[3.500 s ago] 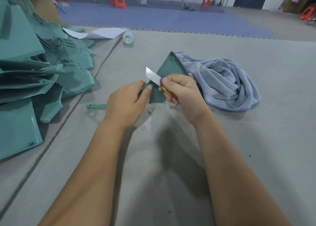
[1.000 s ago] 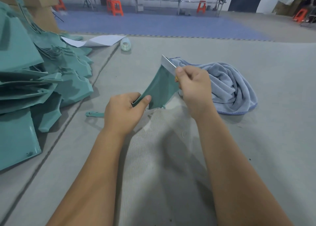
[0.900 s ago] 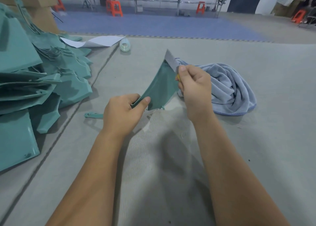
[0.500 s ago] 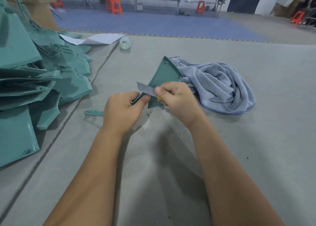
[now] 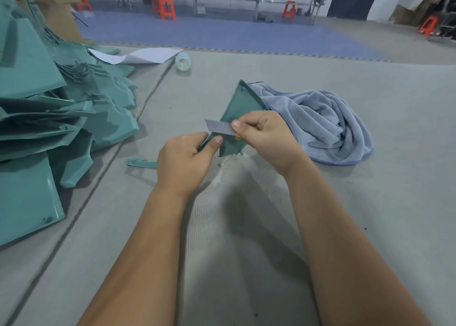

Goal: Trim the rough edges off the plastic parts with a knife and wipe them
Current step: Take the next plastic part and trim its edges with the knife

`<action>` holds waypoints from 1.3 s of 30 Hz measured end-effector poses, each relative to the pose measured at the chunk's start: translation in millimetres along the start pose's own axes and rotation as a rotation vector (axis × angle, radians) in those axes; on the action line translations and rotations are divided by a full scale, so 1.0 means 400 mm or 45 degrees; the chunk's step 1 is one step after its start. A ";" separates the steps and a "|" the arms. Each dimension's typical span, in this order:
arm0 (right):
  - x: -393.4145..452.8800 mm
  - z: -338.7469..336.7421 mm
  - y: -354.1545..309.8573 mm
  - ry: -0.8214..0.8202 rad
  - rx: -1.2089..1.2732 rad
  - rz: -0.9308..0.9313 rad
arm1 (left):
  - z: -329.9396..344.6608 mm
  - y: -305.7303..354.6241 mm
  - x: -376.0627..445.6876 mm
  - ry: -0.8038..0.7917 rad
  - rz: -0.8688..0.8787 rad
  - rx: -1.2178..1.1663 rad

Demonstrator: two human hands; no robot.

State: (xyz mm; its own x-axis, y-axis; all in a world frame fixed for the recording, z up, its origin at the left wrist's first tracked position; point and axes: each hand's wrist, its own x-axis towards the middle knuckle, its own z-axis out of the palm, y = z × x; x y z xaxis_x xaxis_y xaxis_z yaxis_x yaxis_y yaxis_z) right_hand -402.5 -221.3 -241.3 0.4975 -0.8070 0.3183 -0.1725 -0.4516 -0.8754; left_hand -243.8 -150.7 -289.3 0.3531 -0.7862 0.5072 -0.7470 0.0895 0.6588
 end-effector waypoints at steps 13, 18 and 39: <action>0.014 -0.013 -0.019 0.114 0.254 0.039 | 0.001 0.004 -0.003 0.010 0.024 0.029; 0.023 -0.006 -0.018 0.145 0.172 0.021 | 0.001 0.011 -0.004 0.014 0.018 0.034; 0.006 0.000 -0.003 0.104 0.358 -0.002 | 0.004 0.007 -0.007 0.002 0.017 -0.049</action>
State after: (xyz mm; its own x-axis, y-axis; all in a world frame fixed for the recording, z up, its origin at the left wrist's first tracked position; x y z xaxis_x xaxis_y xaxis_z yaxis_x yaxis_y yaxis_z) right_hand -400.9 -222.7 -239.4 0.4256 -0.8394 0.3379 0.0763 -0.3388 -0.9378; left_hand -247.7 -149.2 -289.9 0.3441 -0.7837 0.5172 -0.7296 0.1236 0.6726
